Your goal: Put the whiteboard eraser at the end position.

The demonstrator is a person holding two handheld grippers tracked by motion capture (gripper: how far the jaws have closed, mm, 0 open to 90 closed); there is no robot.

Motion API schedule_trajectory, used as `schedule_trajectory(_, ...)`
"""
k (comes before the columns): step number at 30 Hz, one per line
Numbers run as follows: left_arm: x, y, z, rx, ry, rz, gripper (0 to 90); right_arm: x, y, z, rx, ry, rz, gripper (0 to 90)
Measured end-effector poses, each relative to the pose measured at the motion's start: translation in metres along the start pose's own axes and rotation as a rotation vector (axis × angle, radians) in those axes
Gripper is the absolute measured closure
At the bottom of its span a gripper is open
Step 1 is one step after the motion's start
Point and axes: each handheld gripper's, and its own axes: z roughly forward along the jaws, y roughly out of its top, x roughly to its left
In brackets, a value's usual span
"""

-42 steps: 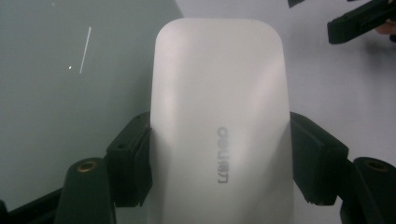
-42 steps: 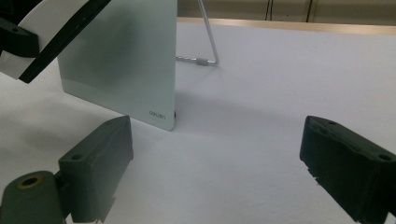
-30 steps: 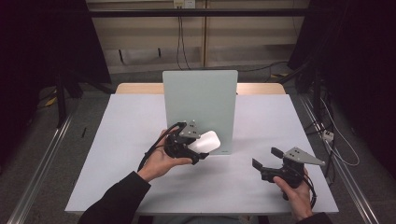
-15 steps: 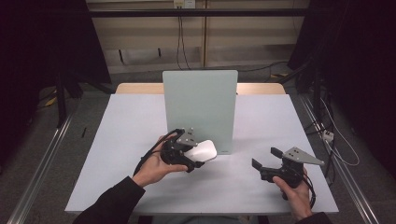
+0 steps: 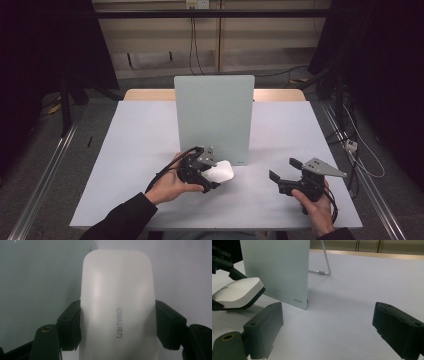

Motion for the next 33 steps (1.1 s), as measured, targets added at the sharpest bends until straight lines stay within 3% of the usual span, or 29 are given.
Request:
schedule_trajectory(6, -0.003, -0.003, 0.009, 0.021, -0.028, -0.003, 31.1, -0.001, 0.0, -0.001, 0.004, -0.001, 0.0, 9.5)
schedule_trajectory(18, -0.007, -0.004, 0.018, 0.056, -0.046, 0.031, 31.1, 0.0, 0.0, 0.0, 0.005, -0.001, 0.001, 9.5)
schedule_trajectory(33, -0.008, -0.006, 0.025, 0.057, -0.04, 0.015, 30.9, -0.001, 0.0, 0.0, 0.004, 0.003, -0.001, 9.5)
